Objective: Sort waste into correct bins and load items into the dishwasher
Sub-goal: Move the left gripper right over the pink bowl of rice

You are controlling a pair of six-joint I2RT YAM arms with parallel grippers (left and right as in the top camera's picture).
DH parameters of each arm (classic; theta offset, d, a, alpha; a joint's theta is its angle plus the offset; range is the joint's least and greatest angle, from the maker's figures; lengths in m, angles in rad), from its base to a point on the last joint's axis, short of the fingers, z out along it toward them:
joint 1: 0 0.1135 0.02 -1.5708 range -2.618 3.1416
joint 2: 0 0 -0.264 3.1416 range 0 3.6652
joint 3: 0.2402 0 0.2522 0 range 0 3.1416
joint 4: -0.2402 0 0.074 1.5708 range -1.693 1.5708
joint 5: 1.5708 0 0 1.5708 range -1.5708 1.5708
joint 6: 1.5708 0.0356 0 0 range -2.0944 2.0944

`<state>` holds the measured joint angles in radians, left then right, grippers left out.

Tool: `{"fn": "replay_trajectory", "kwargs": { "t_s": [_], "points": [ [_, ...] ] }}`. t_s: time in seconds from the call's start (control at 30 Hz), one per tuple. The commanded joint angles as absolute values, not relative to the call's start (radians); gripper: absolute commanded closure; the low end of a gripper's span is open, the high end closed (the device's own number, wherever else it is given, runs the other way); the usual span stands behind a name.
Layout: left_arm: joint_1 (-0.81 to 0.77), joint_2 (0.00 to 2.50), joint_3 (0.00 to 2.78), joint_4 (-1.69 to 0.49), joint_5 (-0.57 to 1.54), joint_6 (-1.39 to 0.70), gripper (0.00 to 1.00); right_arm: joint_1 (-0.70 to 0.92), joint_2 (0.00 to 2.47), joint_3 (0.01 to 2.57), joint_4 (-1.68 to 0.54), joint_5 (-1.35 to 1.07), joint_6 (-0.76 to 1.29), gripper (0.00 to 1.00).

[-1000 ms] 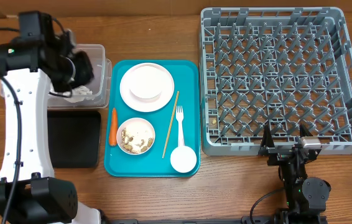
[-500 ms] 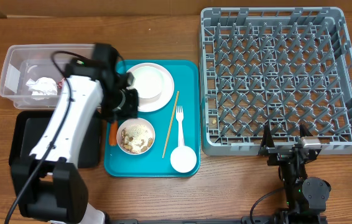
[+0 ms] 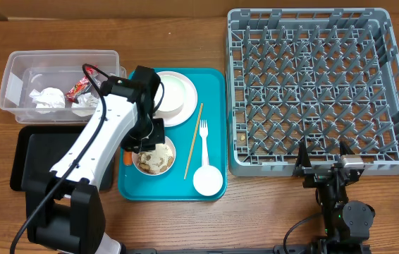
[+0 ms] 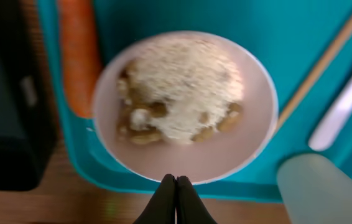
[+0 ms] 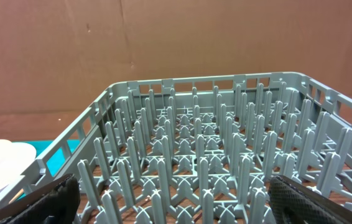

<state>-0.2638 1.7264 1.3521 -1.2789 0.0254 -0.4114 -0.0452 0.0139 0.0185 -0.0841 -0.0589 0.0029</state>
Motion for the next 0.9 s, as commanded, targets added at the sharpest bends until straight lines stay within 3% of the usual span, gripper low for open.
{"fn": "replay_trajectory", "kwargs": {
  "t_s": [0.0,0.2,0.73,0.87],
  "points": [
    [-0.246,1.733,1.348,-1.283,-0.049,-0.487,0.96,-0.05,0.003,0.008,-0.081,-0.046,-0.001,0.0],
    [-0.25,1.733,1.344,-1.346,-0.034,-0.479,0.95,-0.05,0.003,0.008,-0.081,-0.047,-0.001,0.0],
    [-0.25,1.733,1.343,-1.115,-0.081,-0.429,0.53,-0.05,0.003,0.008,-0.081,-0.046,-0.001,0.0],
    [-0.249,1.734,1.343,-1.129,-0.119,-0.426,0.52,-0.05,0.003,0.008,-0.081,-0.046,-0.001,0.0]
  ]
}}
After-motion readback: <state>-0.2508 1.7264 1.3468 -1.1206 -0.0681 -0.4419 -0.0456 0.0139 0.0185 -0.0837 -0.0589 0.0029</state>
